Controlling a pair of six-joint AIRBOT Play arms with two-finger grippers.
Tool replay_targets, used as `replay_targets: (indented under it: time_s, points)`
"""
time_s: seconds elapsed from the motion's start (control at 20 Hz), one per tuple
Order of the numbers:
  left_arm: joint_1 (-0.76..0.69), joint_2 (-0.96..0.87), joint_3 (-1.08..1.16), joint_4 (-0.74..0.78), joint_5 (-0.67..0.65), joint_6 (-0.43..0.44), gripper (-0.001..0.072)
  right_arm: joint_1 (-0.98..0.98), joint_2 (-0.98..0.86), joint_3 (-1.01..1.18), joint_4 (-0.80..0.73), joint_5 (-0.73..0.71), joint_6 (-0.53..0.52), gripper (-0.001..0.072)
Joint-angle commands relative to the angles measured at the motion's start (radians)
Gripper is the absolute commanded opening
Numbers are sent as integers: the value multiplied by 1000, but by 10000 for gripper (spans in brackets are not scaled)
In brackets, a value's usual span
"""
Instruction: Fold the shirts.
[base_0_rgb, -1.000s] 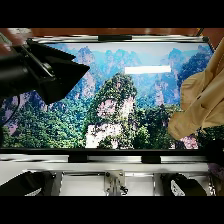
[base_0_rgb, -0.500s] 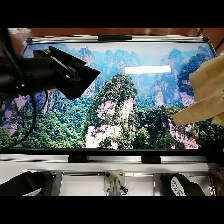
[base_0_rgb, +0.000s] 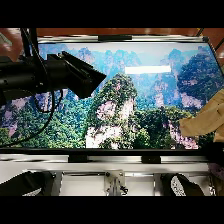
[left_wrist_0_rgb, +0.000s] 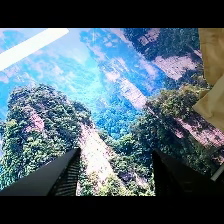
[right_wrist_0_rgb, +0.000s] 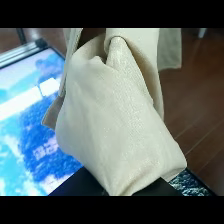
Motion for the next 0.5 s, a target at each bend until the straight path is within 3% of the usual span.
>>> replay_targets:
  time_s: [0.0,0.15,0.45]
  points:
    - [0,-3,0,1,0,0,515,-2,37,1,124,-32,-97,56]
    - [0,-3,0,1,0,0,515,-2,113,1,192,-68,-225,56]
    - [0,-4,0,5,0,0,515,-2,301,1,172,-139,-187,57]
